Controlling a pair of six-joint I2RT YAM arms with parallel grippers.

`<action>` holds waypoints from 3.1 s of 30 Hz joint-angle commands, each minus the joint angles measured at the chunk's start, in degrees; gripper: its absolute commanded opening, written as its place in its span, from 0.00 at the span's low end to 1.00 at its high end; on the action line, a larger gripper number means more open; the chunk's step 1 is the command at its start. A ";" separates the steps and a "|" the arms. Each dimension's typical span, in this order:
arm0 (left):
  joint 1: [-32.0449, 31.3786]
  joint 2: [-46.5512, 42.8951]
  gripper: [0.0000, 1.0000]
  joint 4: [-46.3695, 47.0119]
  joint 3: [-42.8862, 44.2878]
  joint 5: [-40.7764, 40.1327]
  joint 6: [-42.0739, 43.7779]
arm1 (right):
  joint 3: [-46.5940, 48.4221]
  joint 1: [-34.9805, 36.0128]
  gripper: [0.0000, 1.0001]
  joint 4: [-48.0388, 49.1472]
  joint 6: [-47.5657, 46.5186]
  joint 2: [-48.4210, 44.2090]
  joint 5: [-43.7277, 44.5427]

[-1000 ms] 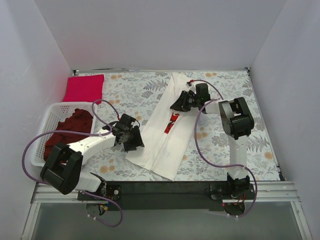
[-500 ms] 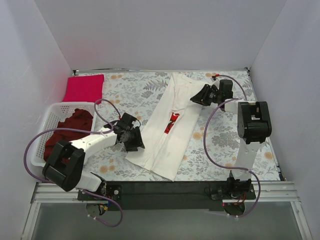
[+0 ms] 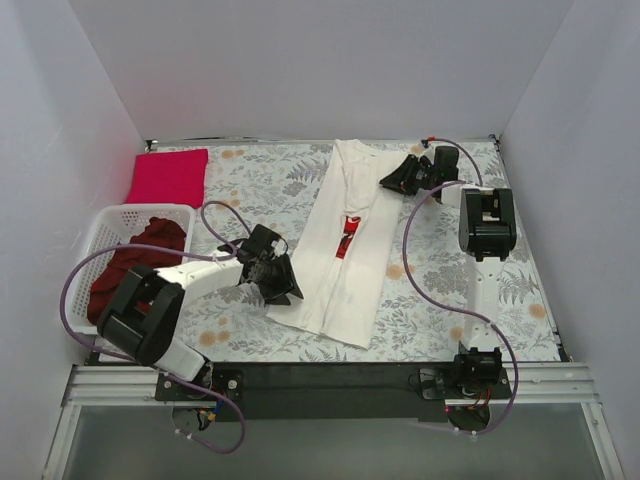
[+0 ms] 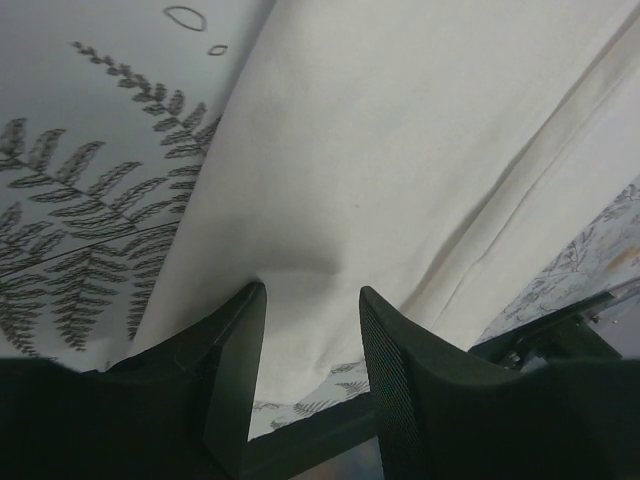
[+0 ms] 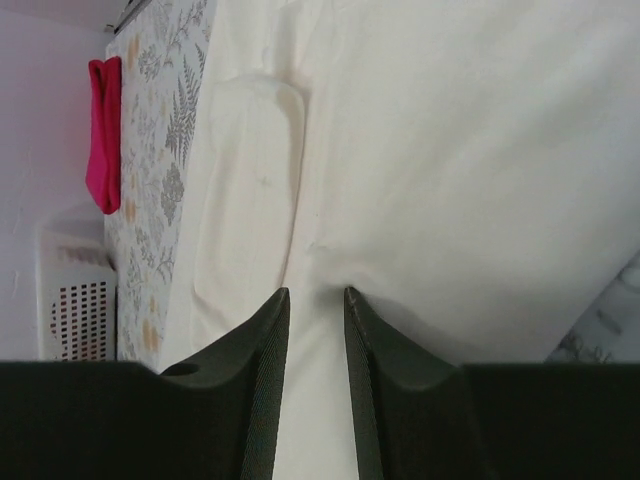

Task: Fold and stack the t-shirts
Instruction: Fold the tshirt

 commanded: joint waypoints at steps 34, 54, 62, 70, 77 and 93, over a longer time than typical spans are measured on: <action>-5.89 -19.42 0.60 -9.81 -2.84 -15.93 -0.35 | -57.42 17.79 0.52 -45.23 -11.93 -79.77 27.27; -6.68 -13.71 0.49 -4.36 -7.24 -10.13 -1.76 | -75.72 32.38 0.51 -36.70 4.43 -84.12 24.09; -7.03 -12.39 0.40 -4.19 -8.03 -9.34 -2.02 | -75.63 32.48 0.45 -40.31 5.40 -85.09 27.52; -7.73 -10.98 0.39 -4.28 -8.03 -8.90 -2.11 | -76.51 32.56 0.33 -40.22 5.31 -83.94 27.79; -8.52 -9.05 0.39 -3.22 -7.94 -8.46 -2.37 | -76.86 32.48 0.25 -40.05 5.04 -83.33 27.53; -18.53 -16.22 0.00 -11.91 -11.10 -4.77 -11.66 | -69.92 33.35 0.01 -56.21 -5.41 -85.60 17.17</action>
